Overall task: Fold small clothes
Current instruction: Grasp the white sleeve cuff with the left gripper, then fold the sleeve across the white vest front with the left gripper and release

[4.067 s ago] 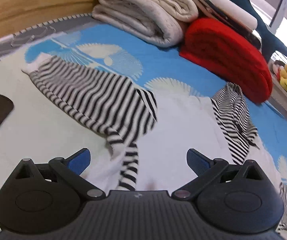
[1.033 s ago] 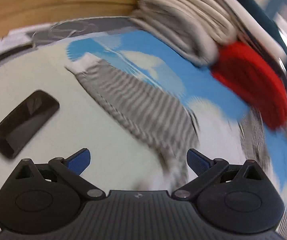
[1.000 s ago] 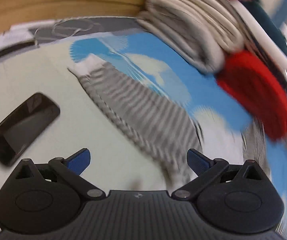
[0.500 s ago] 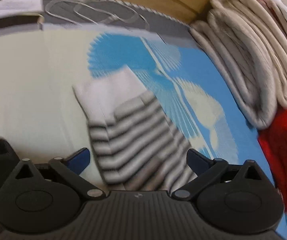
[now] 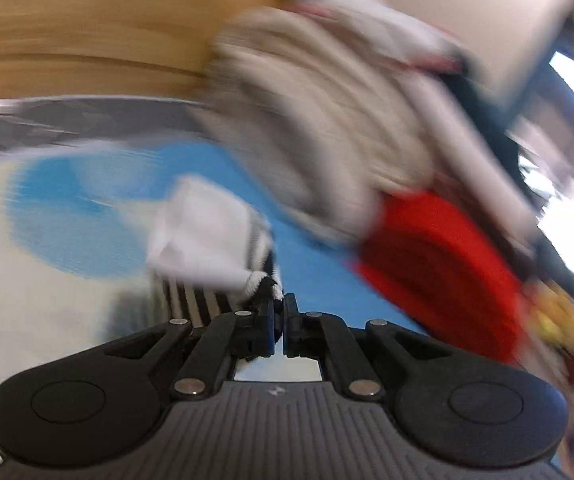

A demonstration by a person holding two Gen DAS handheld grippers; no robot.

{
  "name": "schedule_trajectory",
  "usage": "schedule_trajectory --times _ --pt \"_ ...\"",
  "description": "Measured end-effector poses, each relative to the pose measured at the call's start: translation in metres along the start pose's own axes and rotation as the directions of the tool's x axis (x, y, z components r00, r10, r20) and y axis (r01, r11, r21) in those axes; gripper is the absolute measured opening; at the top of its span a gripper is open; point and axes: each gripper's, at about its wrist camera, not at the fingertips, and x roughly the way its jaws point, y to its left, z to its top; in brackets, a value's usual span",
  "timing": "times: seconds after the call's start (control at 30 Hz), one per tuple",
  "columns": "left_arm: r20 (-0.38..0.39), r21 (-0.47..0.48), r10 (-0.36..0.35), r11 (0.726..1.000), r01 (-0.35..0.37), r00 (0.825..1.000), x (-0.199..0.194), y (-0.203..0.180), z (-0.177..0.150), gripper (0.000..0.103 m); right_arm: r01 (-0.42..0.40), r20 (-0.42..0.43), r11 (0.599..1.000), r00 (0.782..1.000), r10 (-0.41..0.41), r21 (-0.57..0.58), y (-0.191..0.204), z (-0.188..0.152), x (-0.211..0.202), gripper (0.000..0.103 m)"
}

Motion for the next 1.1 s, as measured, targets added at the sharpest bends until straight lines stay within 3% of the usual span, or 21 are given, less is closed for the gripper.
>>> schedule_trajectory --times 0.07,0.1,0.13,0.17,0.2,0.23,0.3,0.4,0.47,0.5,0.57,0.63,0.73,0.8,0.93,1.1 --pt "-0.070 0.070 -0.114 0.990 0.119 0.991 -0.002 -0.060 -0.049 0.005 0.012 0.015 1.000 1.000 -0.012 0.018 -0.008 0.003 -0.003 0.081" --pt "-0.126 0.097 -0.160 0.980 0.173 0.979 -0.001 -0.084 -0.078 0.005 0.018 0.017 0.999 1.000 -0.019 0.033 -0.012 0.004 -0.004 0.081" --pt "-0.195 0.112 -0.198 0.968 0.223 0.961 0.001 -0.104 -0.116 0.013 0.020 0.016 0.999 1.000 -0.021 0.051 -0.017 0.005 -0.004 0.081" --pt "-0.284 0.142 -0.219 0.953 0.266 0.934 0.004 -0.118 -0.149 0.040 0.020 0.011 0.997 1.000 -0.021 0.069 -0.021 0.007 -0.004 0.081" --pt "-0.388 0.182 -0.220 0.934 0.309 0.895 0.010 -0.128 -0.181 0.058 0.016 0.003 0.996 1.000 -0.016 0.083 -0.025 0.008 -0.003 0.081" --pt "-0.456 0.233 -0.184 0.920 0.317 0.871 0.011 -0.130 -0.212 0.074 0.009 -0.009 0.995 1.000 -0.008 0.100 -0.029 0.009 -0.002 0.081" --pt "-0.474 0.351 -0.082 0.896 0.273 0.877 0.006 -0.121 -0.242 0.085 -0.008 -0.030 0.991 0.999 0.012 0.134 -0.035 0.011 -0.002 0.081" --pt "-0.448 0.384 -0.025 0.898 0.217 0.894 -0.009 -0.076 -0.233 0.090 -0.051 -0.038 0.984 0.998 0.058 0.169 -0.040 0.013 -0.006 0.081" --pt "-0.396 0.380 0.073 0.921 0.090 0.915 -0.022 -0.038 -0.210 0.102 -0.073 -0.032 0.982 0.996 0.080 0.175 -0.040 0.015 -0.008 0.081" --pt "-0.349 0.379 0.166 0.925 -0.024 0.922 -0.031 -0.018 -0.199 0.102 -0.078 -0.032 0.981 0.996 0.085 0.177 -0.039 0.015 -0.008 0.081" --pt "-0.314 0.370 0.306 0.911 -0.181 0.899 -0.042 0.007 -0.184 0.102 -0.089 -0.038 0.978 0.994 0.097 0.188 -0.038 0.015 -0.008 0.081" --pt "-0.336 0.309 0.347 0.919 -0.245 0.876 -0.055 0.031 -0.171 0.102 -0.091 -0.047 0.975 0.994 0.102 0.203 -0.039 0.014 -0.006 0.081" --pt "-0.325 0.214 0.283 0.951 -0.221 0.902 -0.082 0.056 -0.159 0.102 -0.081 -0.056 0.971 0.994 0.095 0.224 -0.042 0.012 -0.003 0.081" --pt "-0.291 0.254 0.264 0.948 -0.192 0.920 -0.091 0.054 -0.163 0.103 -0.075 -0.066 0.968 0.993 0.094 0.241 -0.043 0.010 0.000 0.081" --pt "-0.298 0.410 0.255 0.905 -0.118 0.920 -0.077 0.028 -0.176 0.103 -0.062 -0.084 0.968 0.993 0.084 0.242 -0.042 0.006 0.007 0.081" --pt "-0.204 0.526 0.213 0.847 -0.076 0.955 -0.089 -0.001 -0.184 0.103 -0.062 -0.099 0.960 0.991 0.092 0.275 -0.044 0.004 0.012 0.081"
